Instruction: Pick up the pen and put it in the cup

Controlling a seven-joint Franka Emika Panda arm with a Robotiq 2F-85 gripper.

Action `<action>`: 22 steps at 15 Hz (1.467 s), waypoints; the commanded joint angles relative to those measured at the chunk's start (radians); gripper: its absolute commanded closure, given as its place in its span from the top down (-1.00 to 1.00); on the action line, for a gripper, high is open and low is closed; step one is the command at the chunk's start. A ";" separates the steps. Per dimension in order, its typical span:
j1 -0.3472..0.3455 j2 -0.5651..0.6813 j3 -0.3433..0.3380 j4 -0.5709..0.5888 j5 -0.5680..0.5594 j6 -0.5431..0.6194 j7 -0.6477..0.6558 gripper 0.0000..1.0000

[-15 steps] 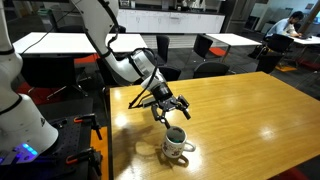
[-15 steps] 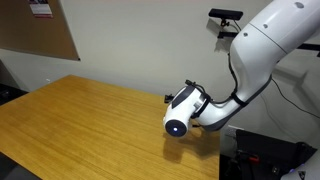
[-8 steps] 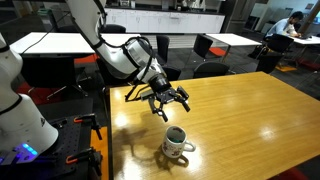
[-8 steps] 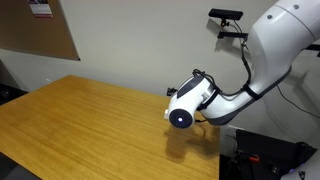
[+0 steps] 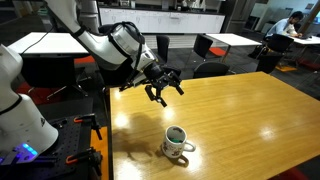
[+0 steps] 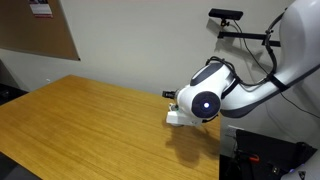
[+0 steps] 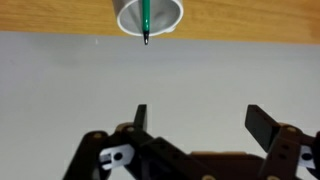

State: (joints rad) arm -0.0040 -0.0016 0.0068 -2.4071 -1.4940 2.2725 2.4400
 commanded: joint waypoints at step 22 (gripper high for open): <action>-0.032 -0.106 -0.068 -0.107 0.772 0.316 -1.615 1.00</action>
State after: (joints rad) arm -0.0322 -0.0672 -0.0813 -2.5165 -0.7978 2.6629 0.9854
